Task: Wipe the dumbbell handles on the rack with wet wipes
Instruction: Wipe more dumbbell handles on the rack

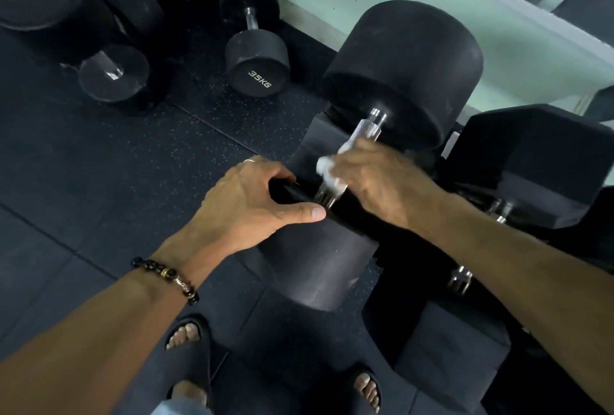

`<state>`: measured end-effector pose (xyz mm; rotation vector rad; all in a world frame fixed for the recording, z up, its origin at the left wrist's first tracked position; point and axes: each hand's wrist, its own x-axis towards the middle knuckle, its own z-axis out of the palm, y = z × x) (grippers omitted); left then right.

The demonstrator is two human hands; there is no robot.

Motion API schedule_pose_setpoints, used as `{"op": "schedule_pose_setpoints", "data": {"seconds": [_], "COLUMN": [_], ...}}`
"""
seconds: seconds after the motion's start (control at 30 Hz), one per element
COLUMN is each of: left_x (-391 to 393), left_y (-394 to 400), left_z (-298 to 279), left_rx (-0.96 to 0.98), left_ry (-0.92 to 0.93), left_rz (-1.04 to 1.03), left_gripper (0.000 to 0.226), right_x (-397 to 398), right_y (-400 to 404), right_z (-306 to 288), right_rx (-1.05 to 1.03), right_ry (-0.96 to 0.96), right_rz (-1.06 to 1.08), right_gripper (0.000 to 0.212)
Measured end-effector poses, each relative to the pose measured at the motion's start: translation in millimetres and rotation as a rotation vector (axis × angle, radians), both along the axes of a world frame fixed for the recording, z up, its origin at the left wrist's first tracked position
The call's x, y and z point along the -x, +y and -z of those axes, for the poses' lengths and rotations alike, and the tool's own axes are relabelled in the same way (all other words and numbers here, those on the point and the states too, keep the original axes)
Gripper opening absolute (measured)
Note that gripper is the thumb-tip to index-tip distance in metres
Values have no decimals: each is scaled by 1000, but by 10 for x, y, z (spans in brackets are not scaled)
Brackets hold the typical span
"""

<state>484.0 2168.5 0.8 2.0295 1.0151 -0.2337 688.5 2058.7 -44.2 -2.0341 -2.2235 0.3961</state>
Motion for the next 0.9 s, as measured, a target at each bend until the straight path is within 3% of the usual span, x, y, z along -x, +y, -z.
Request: {"op": "schedule_pose_setpoints", "data": {"seconds": [0.07, 0.13, 0.27, 0.43, 0.57, 0.63, 0.73, 0.8, 0.9], "left_x": [-1, 5, 14, 28, 41, 47, 45, 45, 56], "left_y": [-1, -6, -9, -34, -39, -35, -38, -34, -36], "left_z": [3, 9, 12, 32, 46, 56, 61, 63, 77], "left_rx": [0, 1, 4, -1, -10, -5, -10, -17, -19], "left_ry": [-7, -11, -12, -36, -32, -42, -45, -44, -48], "left_rz": [-5, -9, -4, -6, 2, -10, 5, 11, 5], "left_gripper": [58, 58, 65, 68, 66, 65, 70, 71, 68], "right_x": [179, 141, -226, 197, 27, 123, 276, 64, -76], "right_y": [-49, 20, 124, -17, 44, -14, -150, -93, -26], "right_z": [-58, -104, -29, 42, -33, 4, 61, 13, -26], "right_rx": [118, 152, -15, 122, -107, -229, -239, -194, -226], "right_ry": [74, 10, -108, -9, -290, -317, -260, -326, -425], "right_rz": [-129, -208, 73, -64, 153, 255, -1, -60, 236], "right_gripper": [47, 42, 26, 37, 28, 30, 43, 45, 39]}}
